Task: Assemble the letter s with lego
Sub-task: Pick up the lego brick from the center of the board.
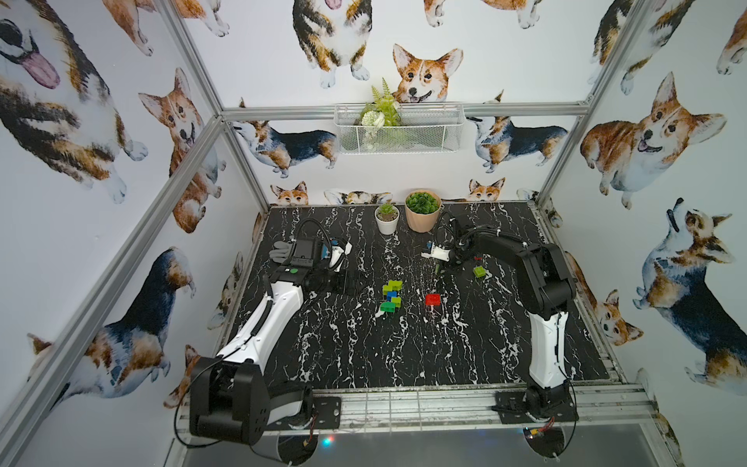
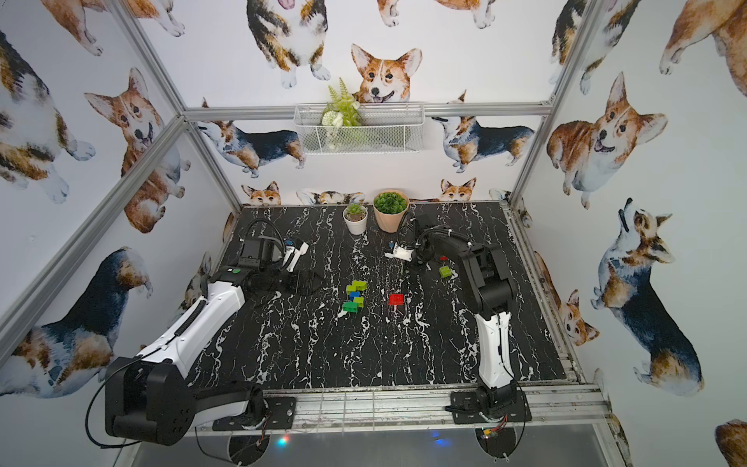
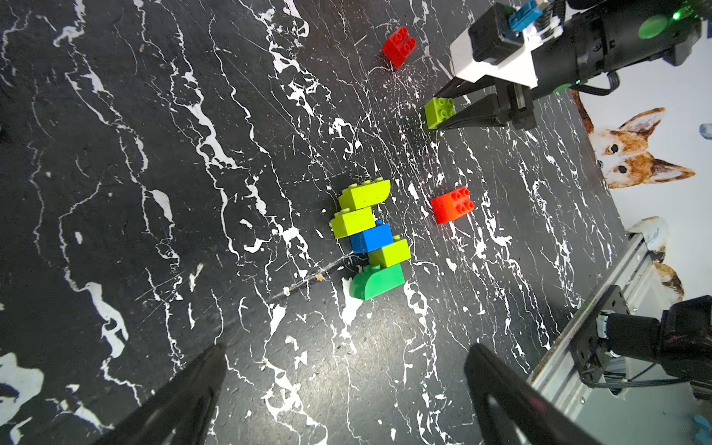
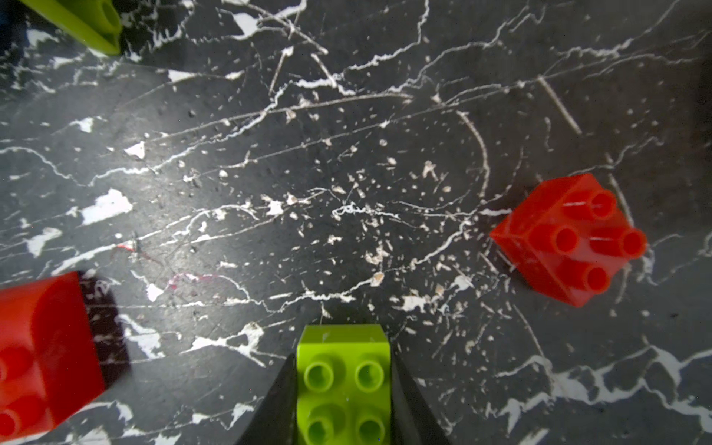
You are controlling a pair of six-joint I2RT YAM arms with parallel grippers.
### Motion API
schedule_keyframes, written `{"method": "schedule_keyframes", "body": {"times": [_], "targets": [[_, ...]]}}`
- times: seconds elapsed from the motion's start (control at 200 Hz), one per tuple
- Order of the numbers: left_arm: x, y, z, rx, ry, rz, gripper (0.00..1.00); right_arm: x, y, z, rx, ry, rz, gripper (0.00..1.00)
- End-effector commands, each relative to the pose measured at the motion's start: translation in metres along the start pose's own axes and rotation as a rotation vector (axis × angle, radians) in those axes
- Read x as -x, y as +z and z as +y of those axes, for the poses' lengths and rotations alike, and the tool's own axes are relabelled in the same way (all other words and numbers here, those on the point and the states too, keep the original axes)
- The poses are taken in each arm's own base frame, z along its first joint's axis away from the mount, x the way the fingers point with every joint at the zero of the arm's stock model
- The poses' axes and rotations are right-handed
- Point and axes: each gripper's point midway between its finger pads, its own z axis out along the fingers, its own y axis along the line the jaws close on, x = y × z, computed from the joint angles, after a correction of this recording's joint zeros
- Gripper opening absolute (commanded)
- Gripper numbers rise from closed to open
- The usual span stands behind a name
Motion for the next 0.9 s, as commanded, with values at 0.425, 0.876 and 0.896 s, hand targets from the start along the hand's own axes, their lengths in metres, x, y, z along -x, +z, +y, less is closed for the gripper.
{"method": "schedule_keyframes", "body": {"times": [0.425, 0.876, 0.896], "targets": [[0.003, -0.007, -0.007, -0.018, 0.022, -0.016, 1.00, 0.019, -0.048, 0.042, 0.000, -0.055, -0.062, 0.20], [0.000, -0.013, -0.016, -0.057, 0.013, -0.042, 1.00, -0.003, -0.043, 0.109, 0.048, -0.167, 0.042, 0.18], [0.000, -0.013, -0.017, -0.058, 0.013, -0.043, 1.00, -0.005, -0.042, 0.110, 0.053, -0.166, 0.053, 0.18]]}}
